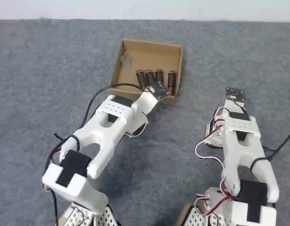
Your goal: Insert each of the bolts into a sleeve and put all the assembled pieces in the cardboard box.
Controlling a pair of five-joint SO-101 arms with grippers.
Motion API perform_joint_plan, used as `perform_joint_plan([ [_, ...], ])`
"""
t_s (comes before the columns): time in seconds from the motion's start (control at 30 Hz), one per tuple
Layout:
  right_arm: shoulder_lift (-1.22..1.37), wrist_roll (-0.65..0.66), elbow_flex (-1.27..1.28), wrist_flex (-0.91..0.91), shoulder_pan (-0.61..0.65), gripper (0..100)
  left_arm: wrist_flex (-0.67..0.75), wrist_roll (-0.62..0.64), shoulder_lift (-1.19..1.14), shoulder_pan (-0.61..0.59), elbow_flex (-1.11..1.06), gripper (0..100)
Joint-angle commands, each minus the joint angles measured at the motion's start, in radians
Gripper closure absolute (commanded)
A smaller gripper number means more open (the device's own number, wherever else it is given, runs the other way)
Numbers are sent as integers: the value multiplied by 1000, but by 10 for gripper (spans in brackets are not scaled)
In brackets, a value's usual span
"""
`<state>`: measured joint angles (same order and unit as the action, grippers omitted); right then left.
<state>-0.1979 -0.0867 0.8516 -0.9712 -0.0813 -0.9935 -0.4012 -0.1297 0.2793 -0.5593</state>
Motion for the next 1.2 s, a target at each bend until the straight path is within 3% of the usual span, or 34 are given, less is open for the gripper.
perform_joint_plan([
  [0.0, -5, 15, -55, 12, -8, 991, -12, 153, 14, -29, 48, 989],
  [0.3, -5, 15, -58, 12, -8, 991, -5, 516, 109, -172, 25, 989],
  [0.5, -5, 15, -58, 13, -8, 991, 164, 707, 238, -221, -131, 979],
  [0.7, -4, 15, -58, 10, -12, 991, 180, 732, 244, -224, -156, 885],
  [0.9, -4, 15, -58, 8, -13, 991, 175, 727, 183, -224, -113, 921],
  [1.17, -4, 15, -58, 8, -15, 991, 20, 727, -9, -226, 76, 924],
])
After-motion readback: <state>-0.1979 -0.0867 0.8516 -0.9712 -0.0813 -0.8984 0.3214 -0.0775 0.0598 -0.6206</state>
